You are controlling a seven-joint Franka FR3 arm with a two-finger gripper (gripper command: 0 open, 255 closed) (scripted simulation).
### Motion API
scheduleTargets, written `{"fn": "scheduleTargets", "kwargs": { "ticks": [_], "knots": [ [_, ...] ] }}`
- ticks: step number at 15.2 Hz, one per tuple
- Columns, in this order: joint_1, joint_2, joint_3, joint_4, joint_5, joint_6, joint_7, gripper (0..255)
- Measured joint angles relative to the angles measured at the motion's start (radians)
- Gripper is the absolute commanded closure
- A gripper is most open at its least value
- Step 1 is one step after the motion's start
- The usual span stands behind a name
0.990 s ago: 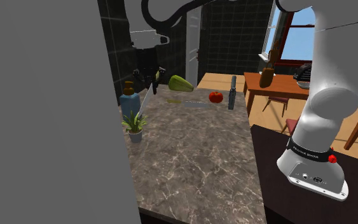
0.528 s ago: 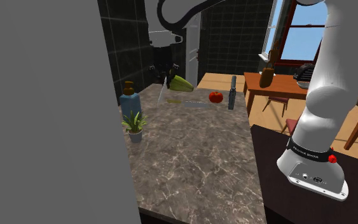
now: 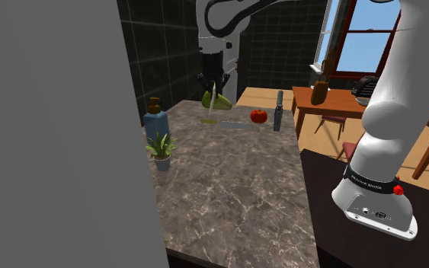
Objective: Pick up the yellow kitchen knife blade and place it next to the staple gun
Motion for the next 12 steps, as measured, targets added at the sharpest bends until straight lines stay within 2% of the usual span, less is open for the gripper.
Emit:
{"fn": "scheduleTargets", "kwargs": {
  "ticks": [6, 12],
  "knots": [
    [-0.076, -0.021, -0.063, -0.022, 0.008, 0.015, -0.140, 255],
    [-0.149, 0.005, -0.128, 0.010, 0.000, 0.017, -0.276, 255]
  ]
}}
